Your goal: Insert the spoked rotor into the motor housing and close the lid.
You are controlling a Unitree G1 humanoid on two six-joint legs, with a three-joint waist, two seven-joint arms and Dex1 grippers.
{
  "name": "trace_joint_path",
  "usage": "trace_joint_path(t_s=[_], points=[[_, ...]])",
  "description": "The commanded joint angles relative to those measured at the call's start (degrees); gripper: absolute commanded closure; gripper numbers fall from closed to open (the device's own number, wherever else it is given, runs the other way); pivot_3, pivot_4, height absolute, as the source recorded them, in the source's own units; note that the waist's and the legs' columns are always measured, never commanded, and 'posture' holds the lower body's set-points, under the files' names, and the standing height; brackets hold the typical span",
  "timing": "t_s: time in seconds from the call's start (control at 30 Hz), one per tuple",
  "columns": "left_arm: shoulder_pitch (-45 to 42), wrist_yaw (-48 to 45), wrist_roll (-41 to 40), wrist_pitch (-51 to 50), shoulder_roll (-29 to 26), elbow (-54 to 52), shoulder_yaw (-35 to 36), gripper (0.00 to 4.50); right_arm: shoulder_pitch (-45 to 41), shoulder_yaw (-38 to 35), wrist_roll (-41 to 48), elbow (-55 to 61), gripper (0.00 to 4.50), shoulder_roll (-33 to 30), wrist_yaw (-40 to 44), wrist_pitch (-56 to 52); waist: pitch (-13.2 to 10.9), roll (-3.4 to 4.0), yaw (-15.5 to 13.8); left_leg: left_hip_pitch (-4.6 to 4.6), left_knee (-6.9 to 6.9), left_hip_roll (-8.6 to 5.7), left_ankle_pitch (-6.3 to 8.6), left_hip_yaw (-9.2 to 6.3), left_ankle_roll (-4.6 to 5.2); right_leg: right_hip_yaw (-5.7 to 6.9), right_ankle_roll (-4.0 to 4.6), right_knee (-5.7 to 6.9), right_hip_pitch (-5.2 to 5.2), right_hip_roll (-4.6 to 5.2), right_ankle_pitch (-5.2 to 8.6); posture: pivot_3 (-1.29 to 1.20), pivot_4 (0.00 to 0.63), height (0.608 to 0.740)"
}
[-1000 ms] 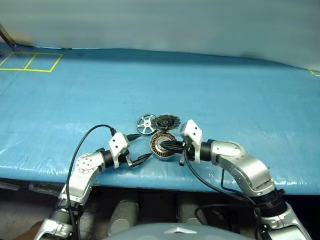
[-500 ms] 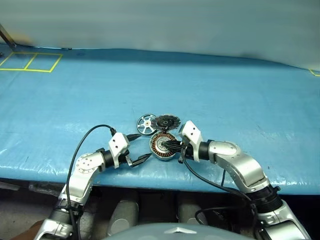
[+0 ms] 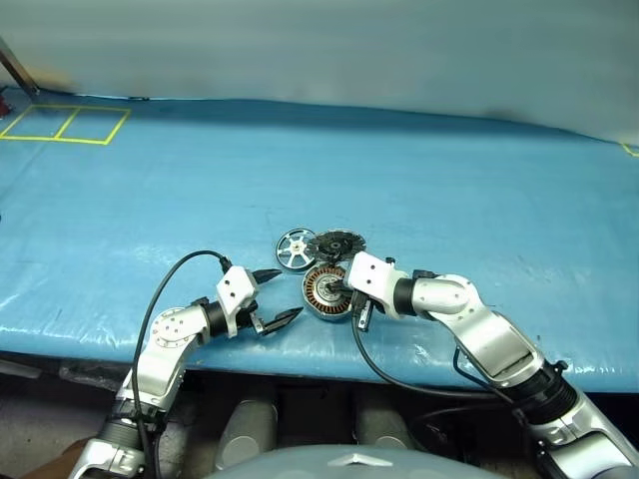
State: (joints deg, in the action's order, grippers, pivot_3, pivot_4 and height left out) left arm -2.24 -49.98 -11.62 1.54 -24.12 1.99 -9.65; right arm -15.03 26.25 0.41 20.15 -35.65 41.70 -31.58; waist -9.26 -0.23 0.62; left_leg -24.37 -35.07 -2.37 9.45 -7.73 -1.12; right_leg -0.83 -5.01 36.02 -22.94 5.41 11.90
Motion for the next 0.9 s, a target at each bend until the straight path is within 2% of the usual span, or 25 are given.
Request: trace_joint_path(t_s=[0.03,0.23,0.43,0.9], points=[[-0.09,0.27,-0.12,0.92,0.48,-0.48,0.18,0.00,2.39,1.12,-1.99,-3.31,4.49,-0.58,-0.06,-1.10,0.09,-0.05,-0.02,0.03,0.00,0.00,0.01,-0.02,-0.01,0.01,0.00,-0.01,0.00,0.01,0.00,0.00,0.150,0.740],[-0.02,0.23,-0.06,0.83,0.52,-0.48,0.21,0.00,3.25,-5.20,5.61,0.56,4.49,3.70,1.14,-2.29,0.11,-0.05,0.09,0.03,-0.01,0.01,0.01,-0.02,-0.02,0.01,0.00,0.00,0.08,0.02,0.00,0.00,0.150,0.740],[-0.23,0.12,-0.07,0.75,0.57,-0.38,0.15,0.00,2.78,-8.25,10.13,2.18,4.49,6.53,1.23,-3.78,0.08,-0.01,0.10,-0.23,0.05,0.00,0.00,-0.02,0.00,0.02,0.00,0.02,-0.05,0.00,0.00,0.00,0.150,0.740],[0.08,0.36,-0.07,0.48,0.43,-0.62,0.36,0.00,0.32,-9.15,9.35,-3.10,4.49,8.99,-0.84,-2.48,0.05,0.02,0.21,-0.23,0.06,0.00,0.00,-0.01,0.00,0.02,0.00,0.02,-0.06,-0.01,0.00,0.00,0.150,0.740]])
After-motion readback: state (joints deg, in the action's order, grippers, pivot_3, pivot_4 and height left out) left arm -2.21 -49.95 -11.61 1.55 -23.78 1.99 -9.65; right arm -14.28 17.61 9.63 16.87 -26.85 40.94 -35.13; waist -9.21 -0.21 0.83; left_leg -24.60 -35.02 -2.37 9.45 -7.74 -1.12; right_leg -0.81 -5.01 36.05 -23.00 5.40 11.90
